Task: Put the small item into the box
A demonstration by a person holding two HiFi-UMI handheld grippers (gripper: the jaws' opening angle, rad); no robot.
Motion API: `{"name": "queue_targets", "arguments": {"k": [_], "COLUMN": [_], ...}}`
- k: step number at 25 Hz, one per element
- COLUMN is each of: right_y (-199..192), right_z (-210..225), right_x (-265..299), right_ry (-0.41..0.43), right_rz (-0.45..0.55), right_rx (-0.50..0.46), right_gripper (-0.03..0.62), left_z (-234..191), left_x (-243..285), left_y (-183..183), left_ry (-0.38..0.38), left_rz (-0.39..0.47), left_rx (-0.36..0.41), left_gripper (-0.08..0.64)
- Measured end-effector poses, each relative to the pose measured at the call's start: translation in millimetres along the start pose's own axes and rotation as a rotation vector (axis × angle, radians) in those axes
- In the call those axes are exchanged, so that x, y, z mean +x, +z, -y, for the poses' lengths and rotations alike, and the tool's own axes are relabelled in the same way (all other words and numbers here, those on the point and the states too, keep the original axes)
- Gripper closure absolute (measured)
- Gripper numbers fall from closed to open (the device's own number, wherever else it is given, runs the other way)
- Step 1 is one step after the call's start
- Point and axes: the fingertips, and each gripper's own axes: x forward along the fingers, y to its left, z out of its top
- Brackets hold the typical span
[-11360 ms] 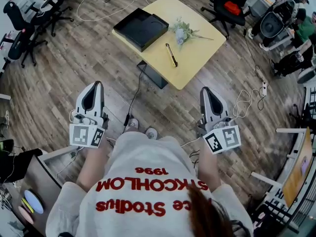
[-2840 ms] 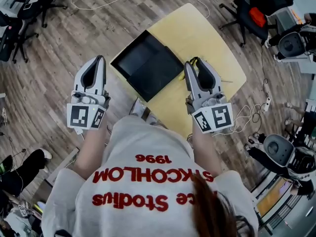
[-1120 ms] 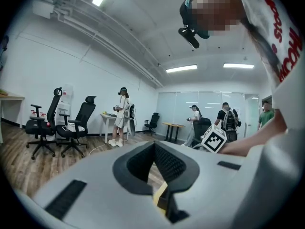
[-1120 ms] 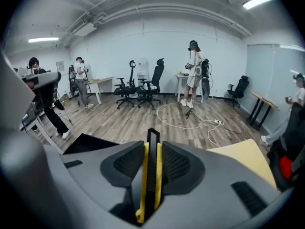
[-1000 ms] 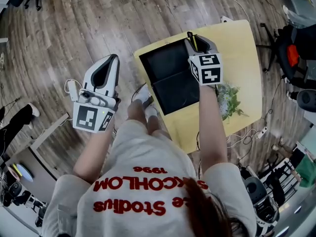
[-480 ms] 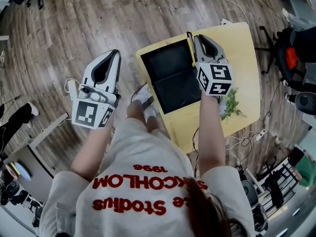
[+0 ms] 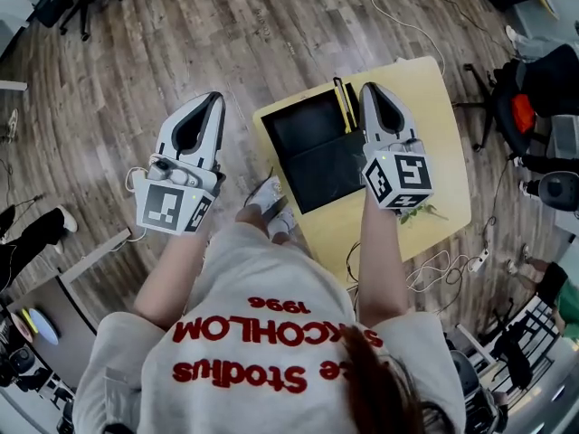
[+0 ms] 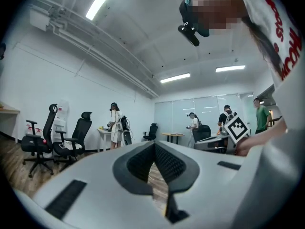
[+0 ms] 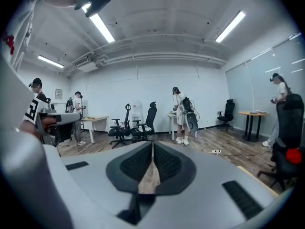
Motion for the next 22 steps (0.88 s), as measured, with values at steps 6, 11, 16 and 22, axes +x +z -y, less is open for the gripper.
{"name": "queue_targets", "arguments": {"k": [6, 11, 16, 22], "right_y": [36, 56, 71, 80], "right_z": [-7, -12, -10, 2], "right_x": [-43, -72, -94, -124], "right_ry": [-0.015, -0.034, -0.051, -0.104], "right_rz": [0.102, 0.157, 0.2, 0.235], "right_rx": [-0.001, 0.007, 0.01, 0.013], "right_gripper": [0.58, 0.581, 0.581, 0.584], "left_z": [2, 0, 9, 33], "left_x": [-11, -11, -9, 6], "left_y": [28, 45, 55, 57], "left_ry": [0.036, 0.029, 0.021, -0.05], "left_rz": [0.044, 0.075, 0.089, 0.085], "left_rx": [0.021, 0.054, 0.055, 0.054], "left_gripper": [0.552, 0.554, 0.554, 0.554]}}
